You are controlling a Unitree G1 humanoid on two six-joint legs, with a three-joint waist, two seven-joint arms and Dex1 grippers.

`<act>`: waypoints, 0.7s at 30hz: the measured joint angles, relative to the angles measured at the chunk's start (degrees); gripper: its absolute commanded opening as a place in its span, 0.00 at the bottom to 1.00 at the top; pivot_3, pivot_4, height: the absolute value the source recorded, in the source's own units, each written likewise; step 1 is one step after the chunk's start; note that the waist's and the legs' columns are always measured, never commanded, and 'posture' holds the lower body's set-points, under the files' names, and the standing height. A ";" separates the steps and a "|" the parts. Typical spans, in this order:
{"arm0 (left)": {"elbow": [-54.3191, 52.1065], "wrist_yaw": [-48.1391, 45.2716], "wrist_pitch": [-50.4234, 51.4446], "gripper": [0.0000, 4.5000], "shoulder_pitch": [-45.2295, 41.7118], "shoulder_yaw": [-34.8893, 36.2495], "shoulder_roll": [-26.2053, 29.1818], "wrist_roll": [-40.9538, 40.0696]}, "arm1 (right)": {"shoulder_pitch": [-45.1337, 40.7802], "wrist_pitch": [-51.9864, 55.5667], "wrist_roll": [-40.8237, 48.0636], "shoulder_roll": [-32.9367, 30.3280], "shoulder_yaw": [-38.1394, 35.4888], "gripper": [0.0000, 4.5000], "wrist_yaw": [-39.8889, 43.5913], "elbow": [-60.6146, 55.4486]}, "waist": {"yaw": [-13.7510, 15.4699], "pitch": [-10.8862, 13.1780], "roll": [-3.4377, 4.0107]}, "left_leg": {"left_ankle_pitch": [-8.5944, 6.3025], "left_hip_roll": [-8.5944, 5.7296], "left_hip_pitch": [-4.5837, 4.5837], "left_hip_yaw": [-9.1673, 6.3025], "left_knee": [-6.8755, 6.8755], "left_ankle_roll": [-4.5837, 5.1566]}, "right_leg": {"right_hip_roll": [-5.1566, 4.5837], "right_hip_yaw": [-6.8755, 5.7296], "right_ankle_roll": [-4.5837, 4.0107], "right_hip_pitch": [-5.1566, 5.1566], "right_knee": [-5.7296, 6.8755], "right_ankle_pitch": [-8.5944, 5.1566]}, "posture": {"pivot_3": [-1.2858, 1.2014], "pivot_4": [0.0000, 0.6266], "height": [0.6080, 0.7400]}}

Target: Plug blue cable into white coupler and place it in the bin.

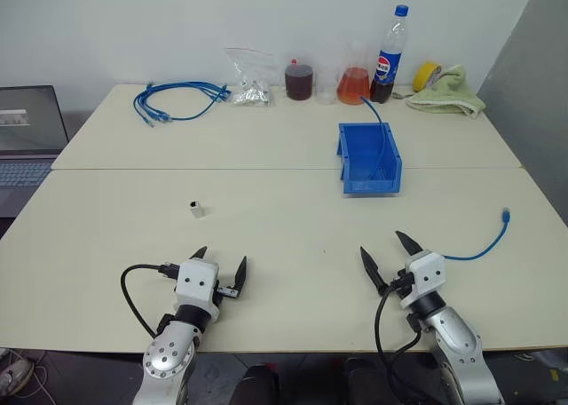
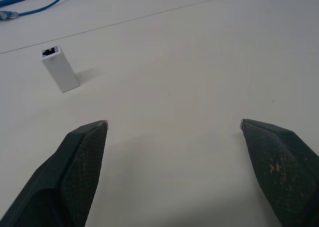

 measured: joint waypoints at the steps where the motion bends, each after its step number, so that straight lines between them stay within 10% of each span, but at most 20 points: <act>1: 0.00 -0.05 0.00 0.99 -0.02 0.00 -0.05 -0.27 | 0.00 0.00 0.00 0.00 0.01 1.00 0.03 0.00 | 0.00 0.00 0.00 | 0.00 0.00 0.00 0.00 0.00 0.00 | 0.00 0.00 0.00 0.00 0.00 0.00 | 0.52 0.24 1.00; 21: -0.54 -2.28 -1.32 0.99 0.04 -0.59 2.21 -0.97 | -0.72 -0.07 -0.04 0.29 0.41 1.00 0.22 2.10 | 0.00 0.00 0.00 | 0.00 0.00 0.00 0.00 0.00 0.00 | 0.00 0.00 0.00 0.00 0.00 0.00 | 0.52 0.24 1.00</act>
